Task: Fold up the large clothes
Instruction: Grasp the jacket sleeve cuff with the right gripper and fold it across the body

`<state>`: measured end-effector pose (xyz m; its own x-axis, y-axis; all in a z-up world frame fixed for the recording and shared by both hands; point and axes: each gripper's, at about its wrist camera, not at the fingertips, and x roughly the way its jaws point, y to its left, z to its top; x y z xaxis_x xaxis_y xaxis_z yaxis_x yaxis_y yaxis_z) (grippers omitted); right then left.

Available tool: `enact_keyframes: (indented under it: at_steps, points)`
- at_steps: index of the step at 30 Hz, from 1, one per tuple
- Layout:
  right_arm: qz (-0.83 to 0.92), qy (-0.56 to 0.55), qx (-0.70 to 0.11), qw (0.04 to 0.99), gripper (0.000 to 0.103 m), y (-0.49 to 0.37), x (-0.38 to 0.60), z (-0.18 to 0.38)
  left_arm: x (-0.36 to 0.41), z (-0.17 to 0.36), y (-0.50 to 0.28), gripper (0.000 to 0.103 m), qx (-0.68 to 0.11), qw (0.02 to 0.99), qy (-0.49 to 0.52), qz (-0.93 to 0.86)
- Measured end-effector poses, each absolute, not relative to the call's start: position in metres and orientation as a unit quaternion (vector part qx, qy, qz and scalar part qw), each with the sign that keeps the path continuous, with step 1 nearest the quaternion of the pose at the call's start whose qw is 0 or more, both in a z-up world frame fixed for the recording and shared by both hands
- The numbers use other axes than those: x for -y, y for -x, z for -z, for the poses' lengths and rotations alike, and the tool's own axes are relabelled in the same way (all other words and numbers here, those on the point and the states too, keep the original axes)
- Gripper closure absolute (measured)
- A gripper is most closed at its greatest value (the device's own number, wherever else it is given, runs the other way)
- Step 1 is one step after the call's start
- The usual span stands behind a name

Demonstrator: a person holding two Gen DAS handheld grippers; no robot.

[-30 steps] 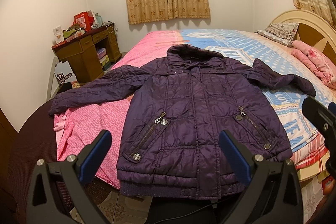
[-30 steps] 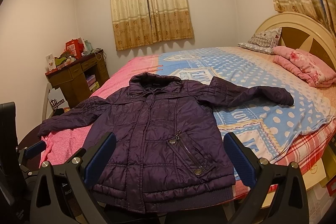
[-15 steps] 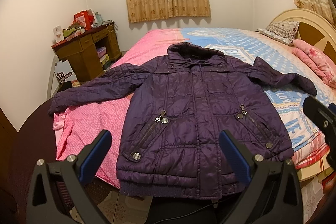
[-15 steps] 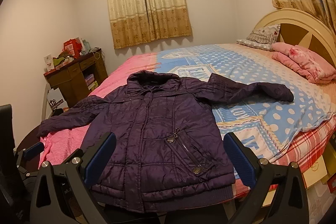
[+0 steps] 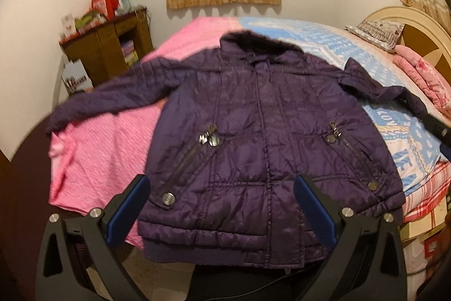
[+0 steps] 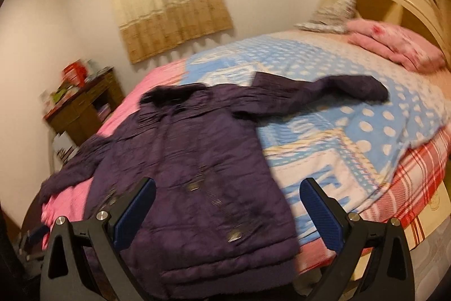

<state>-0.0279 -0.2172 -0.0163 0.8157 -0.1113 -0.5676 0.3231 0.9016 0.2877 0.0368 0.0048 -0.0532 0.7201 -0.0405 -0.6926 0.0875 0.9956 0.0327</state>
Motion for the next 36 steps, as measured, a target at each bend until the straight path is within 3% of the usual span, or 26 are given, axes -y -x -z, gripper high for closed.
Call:
enact_keyframes:
  at_steps: [4,6,12,17,24,28,29,30,31,32,36]
  points:
    - [0.156,-0.253,-0.273,0.915,0.006,0.02,0.282,0.027,-0.011,0.072,-0.059,0.0,-0.402,0.915,-0.039,0.011]
    - [0.175,-0.29,-0.259,0.904,0.016,0.016,0.32,0.027,-0.016,0.077,-0.073,0.001,-0.413,0.91,-0.044,-0.001]
    - [0.179,-0.468,-0.186,0.845,0.017,0.002,0.456,0.028,-0.034,0.062,-0.124,0.006,-0.413,0.91,0.0,-0.016]
    - [0.158,-0.625,-0.119,0.755,0.017,-0.022,0.549,0.072,-0.033,0.065,-0.159,0.005,-0.374,0.926,0.02,-0.043]
    - [0.196,-0.658,-0.147,0.712,0.017,-0.077,0.59,0.128,-0.017,0.107,-0.202,0.005,-0.412,0.907,-0.024,-0.08]
    - [0.215,-0.63,-0.135,0.734,0.018,-0.096,0.604,0.12,-0.017,0.122,-0.203,0.0,-0.407,0.909,-0.019,-0.083]
    - [0.219,-0.622,-0.141,0.739,0.039,-0.1,0.607,0.121,-0.017,0.123,-0.203,0.0,-0.405,0.911,-0.015,-0.082]
    - [0.224,-0.615,-0.155,0.74,0.067,-0.103,0.609,0.123,-0.019,0.124,-0.202,0.0,-0.403,0.912,-0.009,-0.077]
    - [0.224,-0.611,-0.179,0.738,0.076,-0.108,0.613,0.128,-0.02,0.125,-0.201,0.0,-0.4,0.914,-0.004,-0.075]
    - [0.22,-0.616,-0.197,0.731,0.083,-0.109,0.618,0.137,-0.021,0.126,-0.201,0.0,-0.398,0.915,0.003,-0.072]
    - [0.238,-0.563,-0.192,0.768,0.09,-0.098,0.623,0.111,-0.02,0.127,-0.201,0.0,-0.394,0.917,0.008,-0.068]
